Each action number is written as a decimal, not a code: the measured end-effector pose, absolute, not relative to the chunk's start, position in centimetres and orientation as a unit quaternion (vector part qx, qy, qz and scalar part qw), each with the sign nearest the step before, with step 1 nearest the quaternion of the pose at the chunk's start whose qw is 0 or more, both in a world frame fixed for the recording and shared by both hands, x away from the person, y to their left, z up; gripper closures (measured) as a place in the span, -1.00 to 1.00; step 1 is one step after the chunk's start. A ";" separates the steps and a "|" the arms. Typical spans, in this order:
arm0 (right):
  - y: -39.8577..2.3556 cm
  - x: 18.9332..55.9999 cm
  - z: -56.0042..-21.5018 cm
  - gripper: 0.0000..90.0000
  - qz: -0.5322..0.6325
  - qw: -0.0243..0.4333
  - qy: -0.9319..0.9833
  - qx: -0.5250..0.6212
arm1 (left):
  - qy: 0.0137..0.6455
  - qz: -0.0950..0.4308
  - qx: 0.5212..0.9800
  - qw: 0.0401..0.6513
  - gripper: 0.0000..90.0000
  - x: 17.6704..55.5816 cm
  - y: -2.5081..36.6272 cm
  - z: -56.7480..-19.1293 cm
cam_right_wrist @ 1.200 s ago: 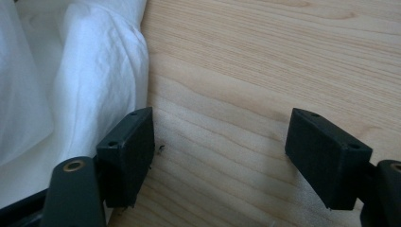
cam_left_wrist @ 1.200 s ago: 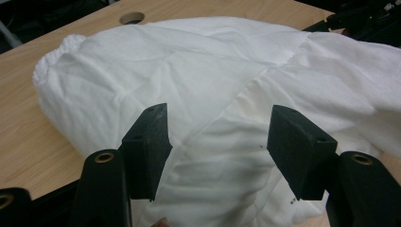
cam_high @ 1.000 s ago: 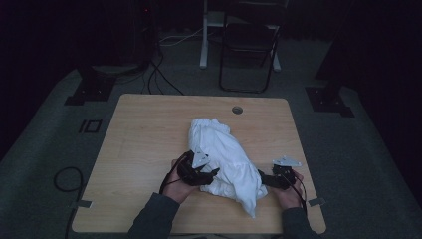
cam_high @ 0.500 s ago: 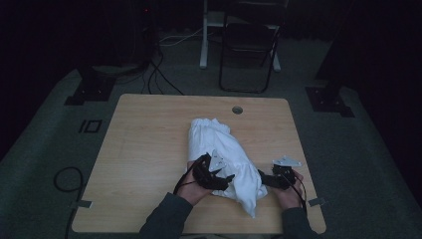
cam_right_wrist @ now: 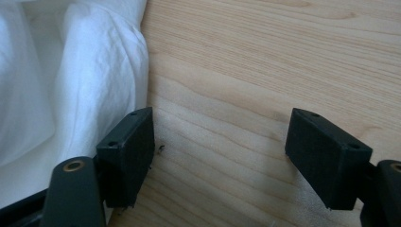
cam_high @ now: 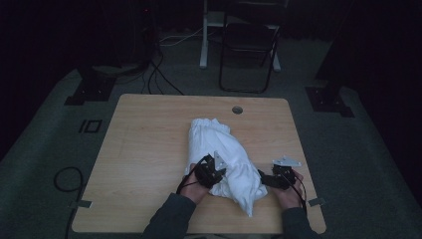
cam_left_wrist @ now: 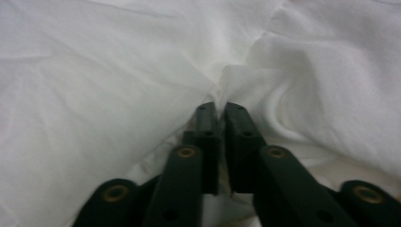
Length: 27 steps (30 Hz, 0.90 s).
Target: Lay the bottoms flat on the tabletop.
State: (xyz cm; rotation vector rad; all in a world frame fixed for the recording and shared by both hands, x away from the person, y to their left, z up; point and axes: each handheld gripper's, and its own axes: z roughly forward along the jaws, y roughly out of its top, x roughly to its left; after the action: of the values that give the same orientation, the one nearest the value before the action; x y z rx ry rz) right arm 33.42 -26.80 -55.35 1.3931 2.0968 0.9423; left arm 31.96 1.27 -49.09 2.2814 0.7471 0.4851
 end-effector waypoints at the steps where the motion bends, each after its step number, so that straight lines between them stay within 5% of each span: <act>1: -26.8 33.4 -55.4 -0.45 0.342 0.225 0.760 0.505 | 0.287 0.186 0.876 0.339 0.93 32.0 1.3 -49.1; 27: -26.8 33.4 -55.4 -0.45 0.342 0.223 0.762 0.503 | 0.367 0.222 0.830 0.357 0.95 32.8 10.9 -47.0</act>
State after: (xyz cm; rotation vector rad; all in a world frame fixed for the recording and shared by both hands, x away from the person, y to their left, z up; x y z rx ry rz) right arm 33.38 -26.82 -55.36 1.3874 2.1029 0.9453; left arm 32.76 10.88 -46.99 2.1420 0.9487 0.5726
